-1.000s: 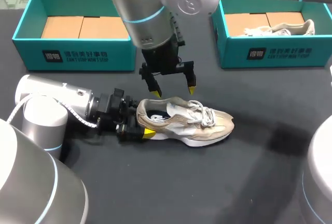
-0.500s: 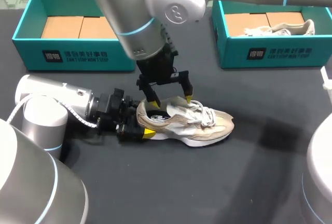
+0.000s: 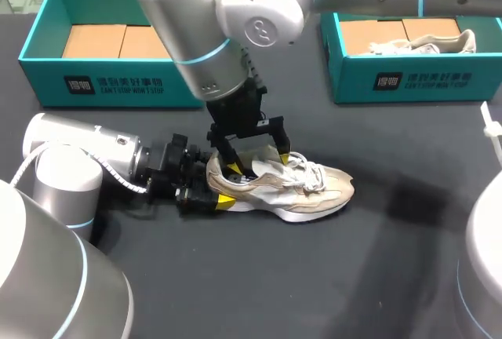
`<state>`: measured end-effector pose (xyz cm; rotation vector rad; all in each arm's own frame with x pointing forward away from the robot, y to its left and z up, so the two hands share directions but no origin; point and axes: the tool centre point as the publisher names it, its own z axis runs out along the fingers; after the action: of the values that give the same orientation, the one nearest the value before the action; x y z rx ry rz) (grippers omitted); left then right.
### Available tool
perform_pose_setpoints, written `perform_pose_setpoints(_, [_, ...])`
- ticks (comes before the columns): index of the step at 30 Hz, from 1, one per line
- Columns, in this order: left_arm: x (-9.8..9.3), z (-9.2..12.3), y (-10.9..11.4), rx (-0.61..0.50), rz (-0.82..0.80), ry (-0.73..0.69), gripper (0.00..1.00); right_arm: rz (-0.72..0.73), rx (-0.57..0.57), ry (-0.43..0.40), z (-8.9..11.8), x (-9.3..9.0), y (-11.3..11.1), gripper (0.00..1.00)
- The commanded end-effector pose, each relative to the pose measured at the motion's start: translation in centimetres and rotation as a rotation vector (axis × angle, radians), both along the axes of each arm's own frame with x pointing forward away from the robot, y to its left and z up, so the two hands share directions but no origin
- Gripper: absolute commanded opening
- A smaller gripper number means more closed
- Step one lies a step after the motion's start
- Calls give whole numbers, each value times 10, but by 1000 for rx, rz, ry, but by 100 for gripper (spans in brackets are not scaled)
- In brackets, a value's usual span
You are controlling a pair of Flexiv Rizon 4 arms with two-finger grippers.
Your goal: Take the shoe out of the shoebox, open the shoe tongue, remove and reinsert the insole, then place the shoe into the shoebox
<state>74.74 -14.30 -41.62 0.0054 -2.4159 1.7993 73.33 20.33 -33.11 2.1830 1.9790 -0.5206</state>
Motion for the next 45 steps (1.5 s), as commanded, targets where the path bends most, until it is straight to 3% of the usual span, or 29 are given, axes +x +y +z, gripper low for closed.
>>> perform_pose_setpoints(1, [0,-2,-1,2,1,0,0,2,-6,8,-6,2,-1,100])
perform_pose_setpoints(17, [0,-2,-1,2,1,0,0,9,-16,32,-22,11,-10,74])
perform_pose_setpoints(24, [0,-2,-1,2,1,0,0,-13,-6,27,-25,13,-18,50])
perform_pose_setpoints(40, [0,-2,-1,2,1,0,0,-65,43,-26,-16,10,-33,35])
perform_pose_setpoints(45, [0,-2,-1,2,1,0,0,-78,55,-52,-11,9,-36,24])
